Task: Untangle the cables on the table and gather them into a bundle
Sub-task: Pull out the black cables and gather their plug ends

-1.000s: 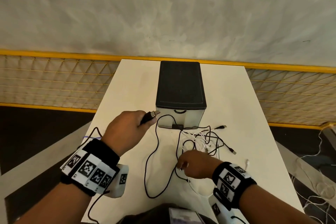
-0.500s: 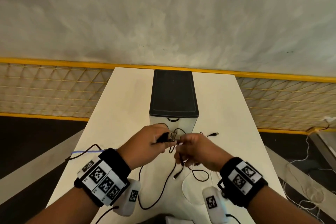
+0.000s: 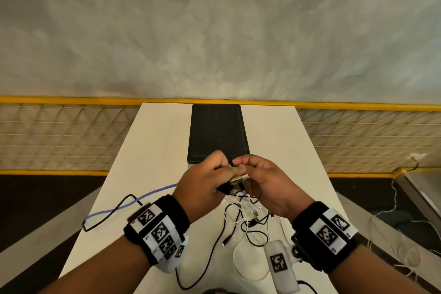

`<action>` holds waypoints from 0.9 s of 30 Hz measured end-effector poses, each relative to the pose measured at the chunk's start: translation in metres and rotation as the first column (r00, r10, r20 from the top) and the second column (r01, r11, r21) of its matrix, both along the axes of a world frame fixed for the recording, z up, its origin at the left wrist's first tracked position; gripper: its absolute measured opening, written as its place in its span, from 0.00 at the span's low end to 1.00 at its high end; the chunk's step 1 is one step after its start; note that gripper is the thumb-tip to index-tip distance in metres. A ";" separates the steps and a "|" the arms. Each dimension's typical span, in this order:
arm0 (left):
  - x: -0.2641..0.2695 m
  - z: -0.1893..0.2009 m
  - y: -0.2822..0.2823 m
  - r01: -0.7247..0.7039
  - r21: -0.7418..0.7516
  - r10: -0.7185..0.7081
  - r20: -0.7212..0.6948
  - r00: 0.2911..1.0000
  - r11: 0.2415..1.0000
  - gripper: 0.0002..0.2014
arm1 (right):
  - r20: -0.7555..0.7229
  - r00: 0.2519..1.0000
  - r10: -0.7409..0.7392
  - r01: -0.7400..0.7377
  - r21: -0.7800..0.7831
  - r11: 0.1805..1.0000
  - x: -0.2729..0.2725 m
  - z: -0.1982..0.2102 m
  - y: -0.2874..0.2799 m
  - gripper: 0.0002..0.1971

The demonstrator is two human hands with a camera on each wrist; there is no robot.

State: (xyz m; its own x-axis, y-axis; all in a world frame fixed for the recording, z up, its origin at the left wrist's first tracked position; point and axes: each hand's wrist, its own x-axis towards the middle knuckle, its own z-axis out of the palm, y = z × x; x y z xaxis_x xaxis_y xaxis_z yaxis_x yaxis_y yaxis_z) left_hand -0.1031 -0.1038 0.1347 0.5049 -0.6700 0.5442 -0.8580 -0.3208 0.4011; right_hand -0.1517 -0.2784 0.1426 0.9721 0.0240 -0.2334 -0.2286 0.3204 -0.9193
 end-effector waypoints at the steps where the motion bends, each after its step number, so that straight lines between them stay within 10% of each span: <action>1: 0.000 0.002 -0.002 0.000 -0.019 0.000 -0.005 1.000 1.000 0.14 | 0.013 1.000 0.021 -0.020 -0.007 1.000 -0.002 0.002 -0.001 0.08; 6: 0.003 0.007 -0.006 -0.042 -0.186 -0.001 -0.225 0.974 0.982 0.02 | 0.149 0.988 0.026 0.028 -0.346 0.938 -0.005 0.002 0.000 0.08; 9: -0.001 0.009 -0.007 -0.034 -0.251 -0.055 -0.342 0.938 0.967 0.08 | 0.278 0.957 0.084 0.128 -0.663 0.738 -0.004 -0.005 0.001 0.14; 15: -0.004 0.009 -0.003 -0.189 -0.331 -0.067 -0.628 0.775 0.925 0.12 | 0.144 0.961 0.236 -0.180 -0.324 0.929 -0.007 -0.007 0.020 0.16; 23: -0.007 0.011 -0.004 -0.321 -0.429 -0.238 -0.838 0.491 0.845 0.15 | 0.120 0.938 0.325 -0.159 -0.683 0.713 -0.005 -0.006 0.024 0.06; 27: 0.006 0.043 0.014 -0.496 -0.592 -0.465 -0.806 0.366 0.636 0.17 | 0.122 0.940 0.319 -0.139 -0.716 0.684 -0.006 -0.008 0.019 0.08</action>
State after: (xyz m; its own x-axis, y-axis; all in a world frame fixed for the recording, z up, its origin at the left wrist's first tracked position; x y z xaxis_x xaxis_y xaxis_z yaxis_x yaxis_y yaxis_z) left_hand -0.0967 -0.0895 0.1781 0.9455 -0.3255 -0.0092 0.1610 0.4426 0.8822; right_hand -0.1573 -0.2590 0.1344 0.9832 0.1730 -0.0589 0.0271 -0.4567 -0.8892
